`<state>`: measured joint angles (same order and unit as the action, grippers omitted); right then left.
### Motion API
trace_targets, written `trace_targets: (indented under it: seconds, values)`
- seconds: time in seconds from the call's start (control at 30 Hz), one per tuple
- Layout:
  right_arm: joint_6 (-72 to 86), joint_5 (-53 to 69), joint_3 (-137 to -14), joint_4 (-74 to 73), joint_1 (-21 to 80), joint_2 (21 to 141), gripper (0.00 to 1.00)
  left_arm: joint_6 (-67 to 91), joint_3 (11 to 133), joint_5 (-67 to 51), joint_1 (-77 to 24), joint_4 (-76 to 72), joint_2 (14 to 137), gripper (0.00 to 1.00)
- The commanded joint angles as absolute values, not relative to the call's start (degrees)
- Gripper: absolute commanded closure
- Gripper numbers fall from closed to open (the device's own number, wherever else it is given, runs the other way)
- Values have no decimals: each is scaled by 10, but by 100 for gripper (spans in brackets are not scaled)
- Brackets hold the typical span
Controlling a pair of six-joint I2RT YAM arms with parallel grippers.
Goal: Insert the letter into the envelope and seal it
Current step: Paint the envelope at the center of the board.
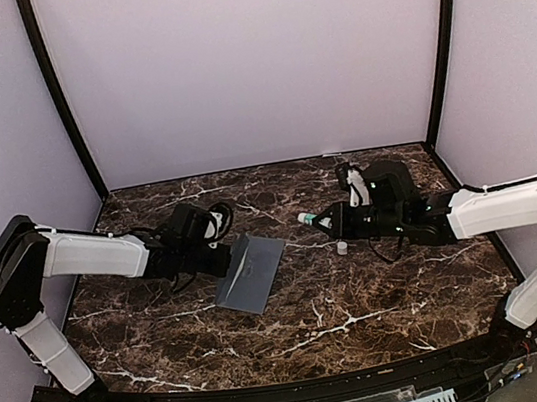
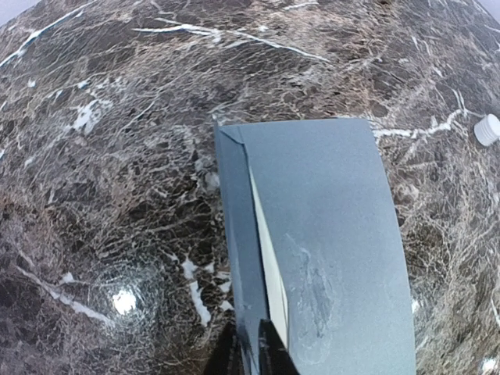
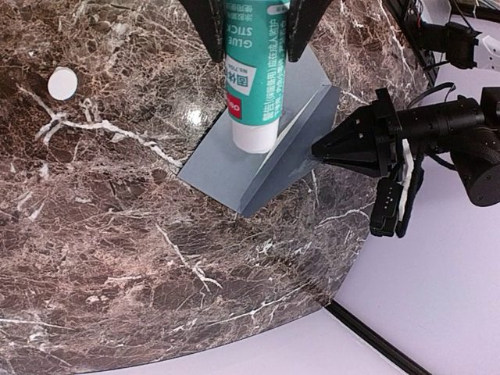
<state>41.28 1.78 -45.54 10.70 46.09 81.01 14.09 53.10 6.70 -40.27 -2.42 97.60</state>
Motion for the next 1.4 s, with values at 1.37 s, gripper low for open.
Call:
trace_targets:
  seconds: [1.37]
  values:
    - [427,14,-454,122,457,802,99,205,553,-148,-408,-76,1016,55]
